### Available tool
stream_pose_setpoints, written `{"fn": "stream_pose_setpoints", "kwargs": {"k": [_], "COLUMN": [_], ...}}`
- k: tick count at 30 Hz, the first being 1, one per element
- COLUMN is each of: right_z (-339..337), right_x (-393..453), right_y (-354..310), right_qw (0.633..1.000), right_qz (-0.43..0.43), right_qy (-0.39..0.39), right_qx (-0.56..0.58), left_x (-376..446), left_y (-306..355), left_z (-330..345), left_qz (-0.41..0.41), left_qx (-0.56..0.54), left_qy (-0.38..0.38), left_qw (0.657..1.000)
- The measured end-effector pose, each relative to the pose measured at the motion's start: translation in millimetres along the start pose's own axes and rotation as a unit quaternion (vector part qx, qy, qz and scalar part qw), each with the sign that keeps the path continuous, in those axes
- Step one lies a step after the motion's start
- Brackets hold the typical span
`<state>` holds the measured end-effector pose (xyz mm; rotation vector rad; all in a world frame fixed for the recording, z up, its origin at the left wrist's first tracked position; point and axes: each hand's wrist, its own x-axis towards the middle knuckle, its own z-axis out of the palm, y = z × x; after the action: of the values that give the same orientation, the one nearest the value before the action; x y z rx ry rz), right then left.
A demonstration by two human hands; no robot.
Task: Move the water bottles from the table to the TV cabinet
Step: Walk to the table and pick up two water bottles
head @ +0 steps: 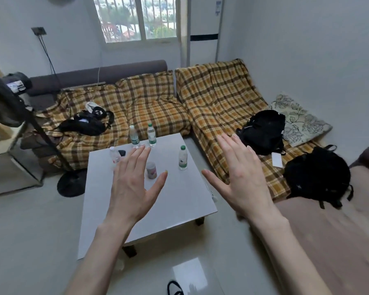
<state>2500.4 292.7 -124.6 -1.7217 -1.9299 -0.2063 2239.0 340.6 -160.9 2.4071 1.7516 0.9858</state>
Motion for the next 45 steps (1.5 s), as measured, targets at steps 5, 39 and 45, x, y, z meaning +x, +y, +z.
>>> {"fn": "stream_pose_setpoints", "kwargs": {"k": [5, 39, 45], "right_z": [40.9, 353.0, 412.5], "right_x": [65.2, 335.5, 348.4], "right_y": [19.1, 155.4, 172.4], "right_qw": [1.000, 0.974, 0.968], "right_qz": [-0.011, -0.031, -0.019], "right_qy": [-0.022, -0.181, -0.227], "right_qx": [0.002, 0.130, 0.106], "left_x": [59.4, 315.7, 336.0], "left_y": [-26.9, -161.8, -200.0], "left_z": [29.0, 262.4, 307.4], "left_qz": [-0.021, -0.146, -0.173], "left_qx": [0.000, 0.038, 0.028], "left_qy": [0.010, -0.021, -0.030], "left_qw": [1.000, 0.988, 0.984]}}
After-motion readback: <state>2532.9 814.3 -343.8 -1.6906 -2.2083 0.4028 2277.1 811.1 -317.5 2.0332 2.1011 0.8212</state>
